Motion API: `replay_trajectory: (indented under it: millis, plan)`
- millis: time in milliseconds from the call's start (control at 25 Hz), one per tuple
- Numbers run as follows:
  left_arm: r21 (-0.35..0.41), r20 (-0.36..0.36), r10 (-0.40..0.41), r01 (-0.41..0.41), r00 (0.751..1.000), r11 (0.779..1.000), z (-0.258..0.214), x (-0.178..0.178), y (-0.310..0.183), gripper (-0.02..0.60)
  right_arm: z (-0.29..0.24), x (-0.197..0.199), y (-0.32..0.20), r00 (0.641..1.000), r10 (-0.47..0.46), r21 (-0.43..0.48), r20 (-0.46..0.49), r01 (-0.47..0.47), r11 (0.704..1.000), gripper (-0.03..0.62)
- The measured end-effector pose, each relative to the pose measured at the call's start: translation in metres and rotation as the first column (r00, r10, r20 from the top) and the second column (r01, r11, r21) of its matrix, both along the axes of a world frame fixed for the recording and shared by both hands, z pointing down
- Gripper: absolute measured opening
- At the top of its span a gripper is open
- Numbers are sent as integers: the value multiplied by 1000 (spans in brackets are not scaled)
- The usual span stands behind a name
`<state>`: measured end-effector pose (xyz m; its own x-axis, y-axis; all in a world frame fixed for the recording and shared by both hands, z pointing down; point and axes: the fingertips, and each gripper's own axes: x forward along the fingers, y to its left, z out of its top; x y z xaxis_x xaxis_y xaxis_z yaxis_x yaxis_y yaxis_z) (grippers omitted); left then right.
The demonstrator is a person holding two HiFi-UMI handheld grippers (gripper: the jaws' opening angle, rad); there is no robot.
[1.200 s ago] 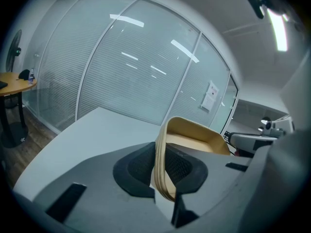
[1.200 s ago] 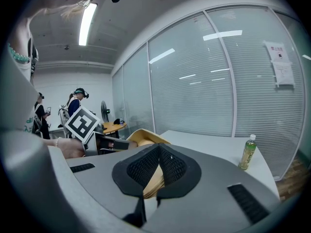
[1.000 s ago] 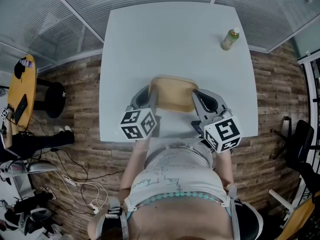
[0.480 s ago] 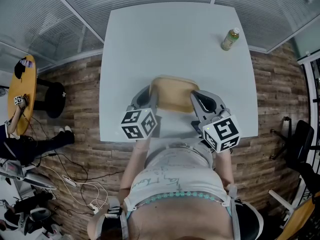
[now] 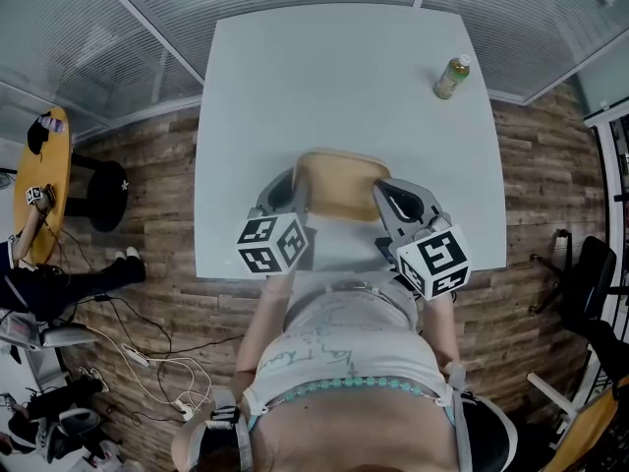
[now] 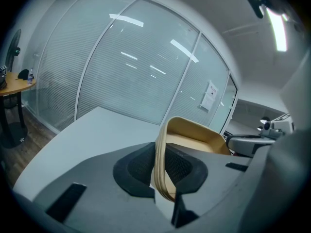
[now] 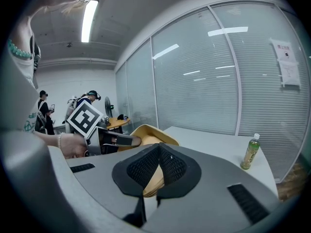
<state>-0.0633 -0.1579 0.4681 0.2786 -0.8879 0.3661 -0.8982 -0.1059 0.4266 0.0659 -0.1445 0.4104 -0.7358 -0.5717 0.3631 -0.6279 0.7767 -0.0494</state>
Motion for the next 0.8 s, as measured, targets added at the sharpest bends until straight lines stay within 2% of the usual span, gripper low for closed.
replay_trajectory:
  millis: [800]
  plan:
    - [-10, -2, -4, 4, 1000, 1000, 4, 0, 1, 32, 6, -1, 2, 1000, -7, -13, -18, 6, 1000, 0]
